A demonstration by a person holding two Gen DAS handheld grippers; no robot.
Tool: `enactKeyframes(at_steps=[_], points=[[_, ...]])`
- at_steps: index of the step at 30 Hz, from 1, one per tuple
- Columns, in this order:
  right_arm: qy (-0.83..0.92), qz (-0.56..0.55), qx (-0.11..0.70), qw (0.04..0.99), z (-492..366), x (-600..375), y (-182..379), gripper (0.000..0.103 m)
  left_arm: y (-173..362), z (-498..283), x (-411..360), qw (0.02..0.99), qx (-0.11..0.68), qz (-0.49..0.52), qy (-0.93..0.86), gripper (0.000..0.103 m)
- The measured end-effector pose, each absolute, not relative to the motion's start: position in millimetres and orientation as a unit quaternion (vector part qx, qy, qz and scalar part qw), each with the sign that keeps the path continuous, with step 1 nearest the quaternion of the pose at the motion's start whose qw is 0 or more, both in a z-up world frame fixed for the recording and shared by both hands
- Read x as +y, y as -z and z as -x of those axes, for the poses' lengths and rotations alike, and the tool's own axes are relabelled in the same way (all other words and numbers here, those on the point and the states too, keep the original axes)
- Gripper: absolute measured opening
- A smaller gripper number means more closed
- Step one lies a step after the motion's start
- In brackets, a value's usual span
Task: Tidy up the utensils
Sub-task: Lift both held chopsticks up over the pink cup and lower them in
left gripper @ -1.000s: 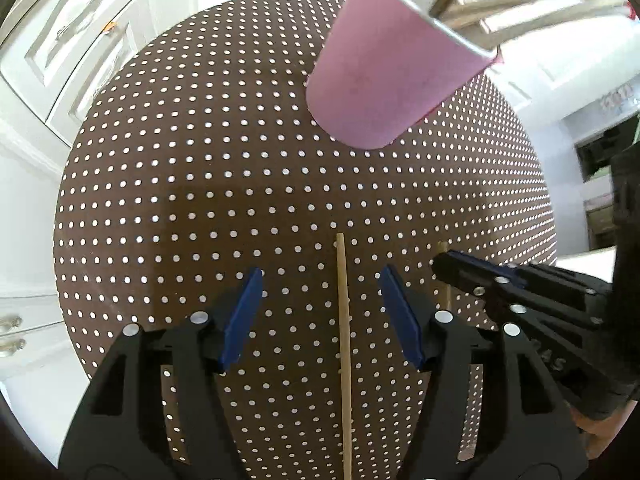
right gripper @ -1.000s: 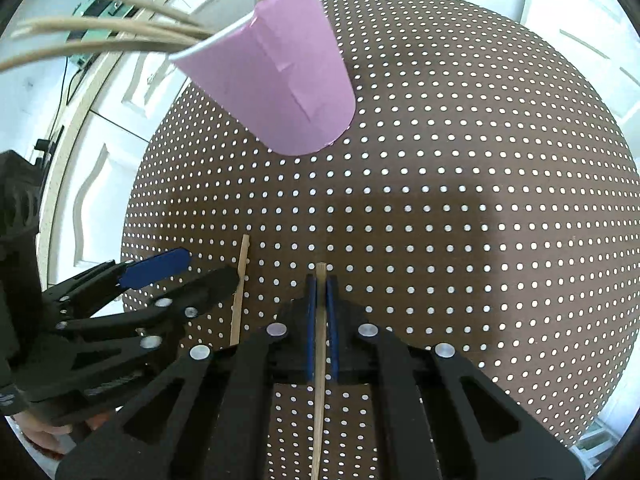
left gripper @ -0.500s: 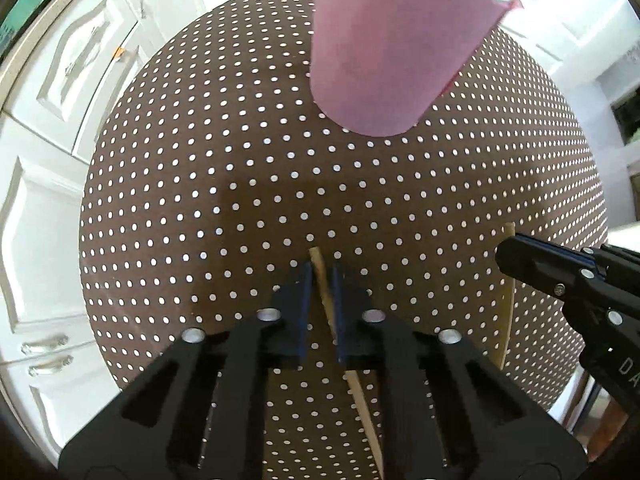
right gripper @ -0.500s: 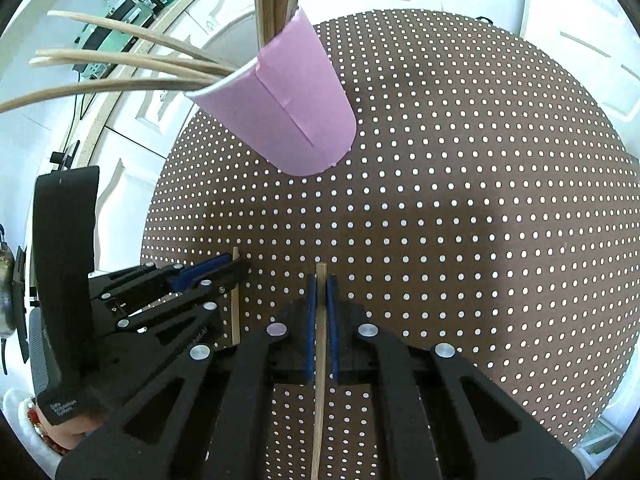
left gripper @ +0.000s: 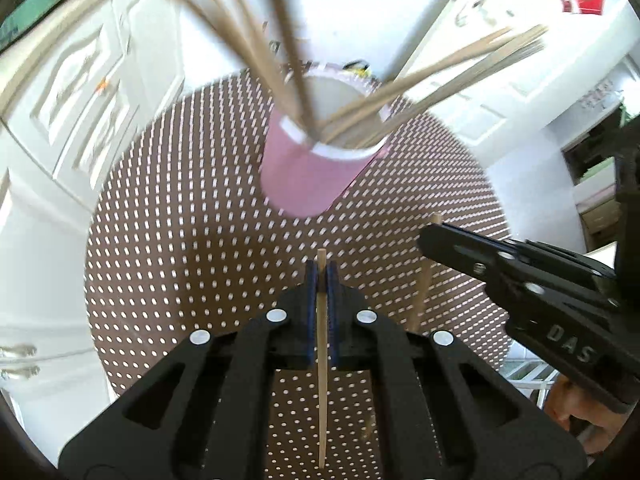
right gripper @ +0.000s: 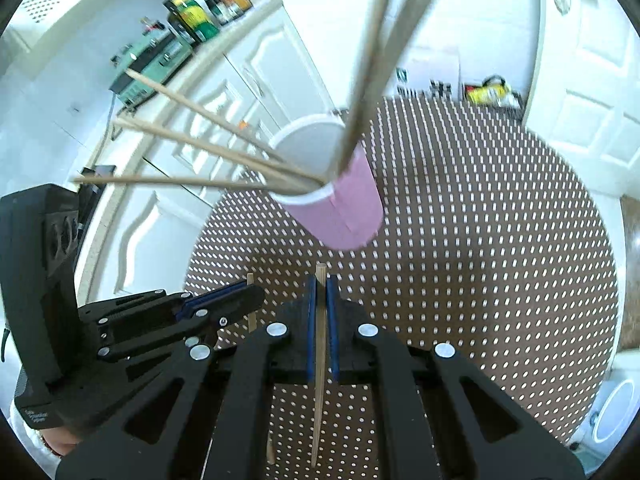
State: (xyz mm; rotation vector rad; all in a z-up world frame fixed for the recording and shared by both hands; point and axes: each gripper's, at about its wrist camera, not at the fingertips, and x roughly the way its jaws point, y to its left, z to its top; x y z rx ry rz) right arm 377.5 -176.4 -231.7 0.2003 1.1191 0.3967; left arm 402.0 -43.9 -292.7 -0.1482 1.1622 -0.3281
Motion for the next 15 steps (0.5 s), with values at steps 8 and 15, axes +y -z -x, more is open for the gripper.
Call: enactKeyframes(at_steps=[8, 15], points=[[-0.202, -0.087, 0.477, 0.851, -372, -180, 181, 0.004, 228, -385, -31, 0.846, 0.500, 0.072, 0.172, 0.005], [-0.210, -0.076, 0.435, 0.872, -370, -185, 150, 0.004, 184, -384, -28, 0.869, 0.454, 0.074, 0.183, 0.005]])
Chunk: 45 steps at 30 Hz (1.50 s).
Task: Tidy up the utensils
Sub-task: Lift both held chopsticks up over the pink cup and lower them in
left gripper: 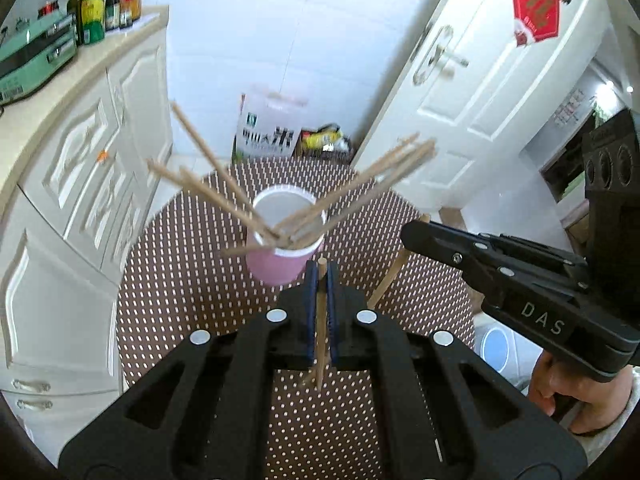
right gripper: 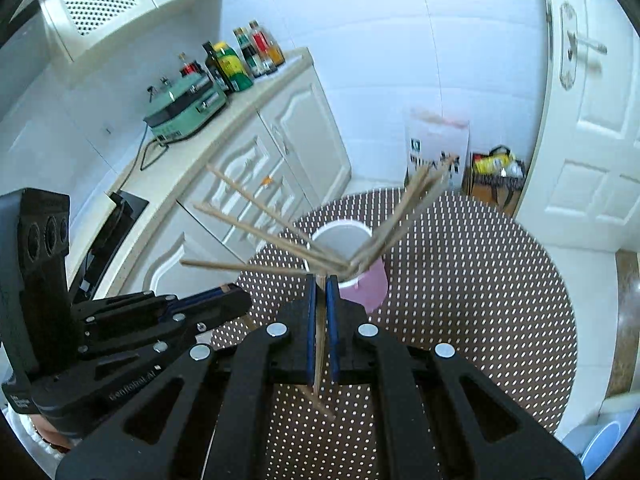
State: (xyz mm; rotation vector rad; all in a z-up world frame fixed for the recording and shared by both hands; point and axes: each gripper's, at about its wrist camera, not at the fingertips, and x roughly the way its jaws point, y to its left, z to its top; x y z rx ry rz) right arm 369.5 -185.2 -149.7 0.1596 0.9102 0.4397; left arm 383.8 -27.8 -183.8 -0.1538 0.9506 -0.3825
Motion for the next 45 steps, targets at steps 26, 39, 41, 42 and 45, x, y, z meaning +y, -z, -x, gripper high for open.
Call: enactKeyframes(at_steps=[26, 39, 41, 42, 45], points=[[-0.215, -0.045, 0.291, 0.931, -395, -197, 48, 0.004, 90, -411, 3, 0.928, 0.329, 0.108, 0.135, 0.005], [-0.198, -0.018, 0.301, 0.933, -418, -187, 66, 0.004, 117, -427, -5, 0.928, 0.347, 0.083, 0.113, 0.005], [-0.196, -0.018, 0.303, 0.932, -422, -186, 69, 0.004, 122, -429, -6, 0.925, 0.351, 0.082, 0.115, 0.005], [-0.194, -0.017, 0.303, 0.933, -425, -186, 70, 0.004, 126, -431, -6, 0.923, 0.357, 0.083, 0.116, 0.005], [-0.192, -0.016, 0.304, 0.933, -432, -184, 72, 0.004, 136, -434, -10, 0.919, 0.367, 0.077, 0.121, 0.005]])
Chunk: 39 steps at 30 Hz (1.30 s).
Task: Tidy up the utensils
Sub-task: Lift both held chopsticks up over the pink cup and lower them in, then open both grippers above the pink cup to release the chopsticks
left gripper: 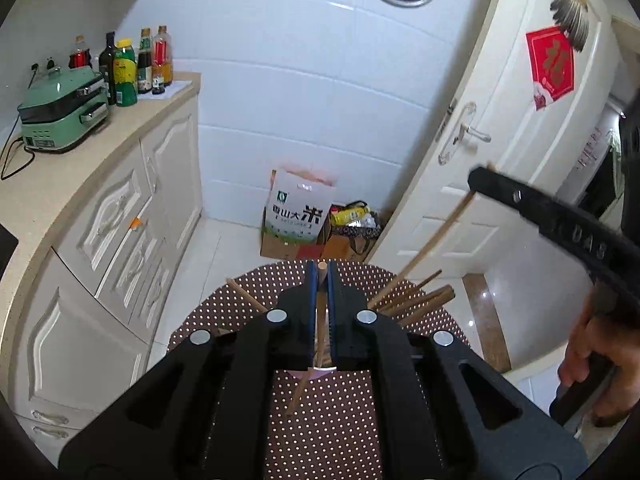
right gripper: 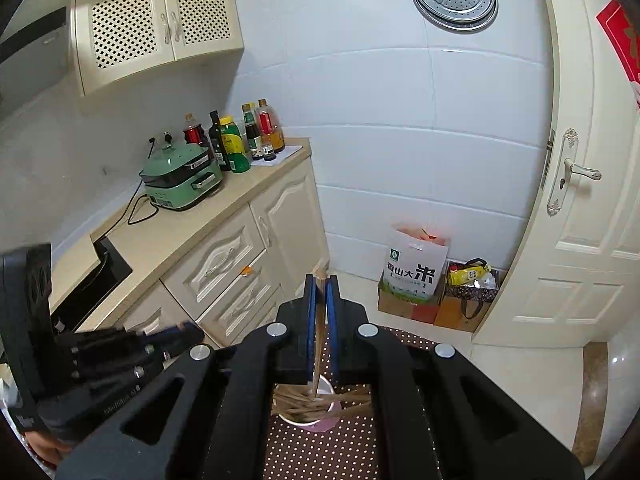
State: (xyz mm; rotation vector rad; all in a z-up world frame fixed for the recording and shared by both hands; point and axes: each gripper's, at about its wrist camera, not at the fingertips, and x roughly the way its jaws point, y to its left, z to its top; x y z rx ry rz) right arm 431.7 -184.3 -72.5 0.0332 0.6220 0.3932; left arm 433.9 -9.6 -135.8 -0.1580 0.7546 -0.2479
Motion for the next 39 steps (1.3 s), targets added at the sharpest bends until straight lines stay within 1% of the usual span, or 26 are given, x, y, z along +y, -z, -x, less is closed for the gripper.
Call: enactKeyframes(at_steps=[9, 16, 27, 32, 34, 35, 36, 37, 39], points=[[-0.188, 0.021, 0.314, 0.930, -446, -170, 90, 0.004, 164, -445, -20, 0.904, 0.404, 0.061, 0.128, 0.005], [-0.193, 0.030, 0.347, 0.917, -460, -165, 111, 0.004, 181, -455, -24, 0.892, 0.430, 0.054, 0.130, 0.005], [-0.194, 0.043, 0.408, 0.891, -472, -154, 147, 0.004, 187, -465, -22, 0.886, 0.439, 0.065, 0.133, 0.006], [-0.194, 0.048, 0.423, 0.884, -472, -148, 159, 0.004, 190, -468, -20, 0.883, 0.444, 0.071, 0.132, 0.006], [-0.193, 0.049, 0.421, 0.885, -472, -147, 160, 0.004, 191, -469, -19, 0.883, 0.445, 0.072, 0.130, 0.012], [-0.193, 0.048, 0.422, 0.885, -473, -146, 160, 0.004, 191, -469, -18, 0.883, 0.445, 0.072, 0.127, 0.027], [-0.192, 0.048, 0.422, 0.884, -474, -146, 160, 0.004, 190, -468, -17, 0.884, 0.443, 0.075, 0.126, 0.052], [-0.192, 0.046, 0.423, 0.884, -474, -146, 160, 0.004, 188, -467, -16, 0.887, 0.437, 0.078, 0.124, 0.060], [-0.192, 0.040, 0.424, 0.884, -473, -148, 160, 0.005, 185, -466, -14, 0.891, 0.429, 0.081, 0.127, 0.061]])
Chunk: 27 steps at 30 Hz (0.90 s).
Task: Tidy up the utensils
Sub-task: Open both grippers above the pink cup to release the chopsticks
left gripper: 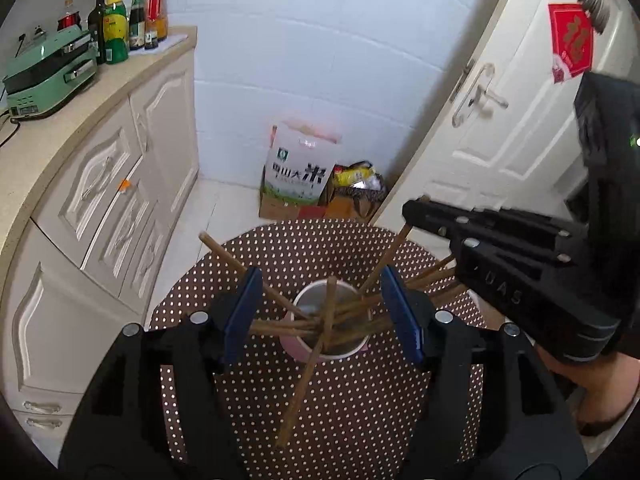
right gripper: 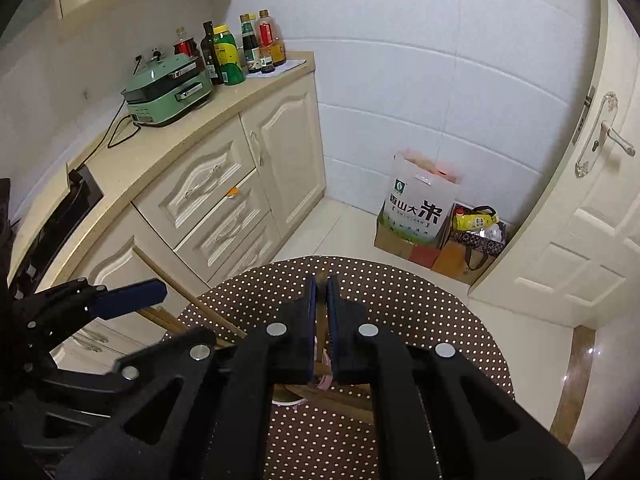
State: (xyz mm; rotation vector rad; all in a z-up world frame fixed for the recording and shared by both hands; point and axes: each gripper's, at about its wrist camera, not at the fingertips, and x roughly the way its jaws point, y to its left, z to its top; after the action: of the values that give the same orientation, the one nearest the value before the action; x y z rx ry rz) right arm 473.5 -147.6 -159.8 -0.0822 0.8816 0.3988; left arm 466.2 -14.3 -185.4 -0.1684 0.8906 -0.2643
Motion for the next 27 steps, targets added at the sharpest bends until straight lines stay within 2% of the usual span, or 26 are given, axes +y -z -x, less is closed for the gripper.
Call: enactKeyframes(at_steps=[6, 8, 13, 27], points=[[-0.187, 0.010, 0.421, 0.888, -469, -153, 154, 0.007, 182, -465, -10, 0.894, 0.426, 0.076, 0.119, 0.061], [-0.182, 0.005, 0.419, 0.890, -467, -155, 150, 0.010, 181, -464, -7, 0.894, 0.428, 0.074, 0.111, 0.061], [-0.174, -0.018, 0.412, 0.894, -457, -160, 142, 0.027, 177, -458, -1, 0.898, 0.423, 0.071, 0.097, 0.065], [-0.149, -0.047, 0.384, 0.910, -397, -155, 120, 0.036, 154, -422, 21, 0.910, 0.400, 0.053, 0.093, 0.069]])
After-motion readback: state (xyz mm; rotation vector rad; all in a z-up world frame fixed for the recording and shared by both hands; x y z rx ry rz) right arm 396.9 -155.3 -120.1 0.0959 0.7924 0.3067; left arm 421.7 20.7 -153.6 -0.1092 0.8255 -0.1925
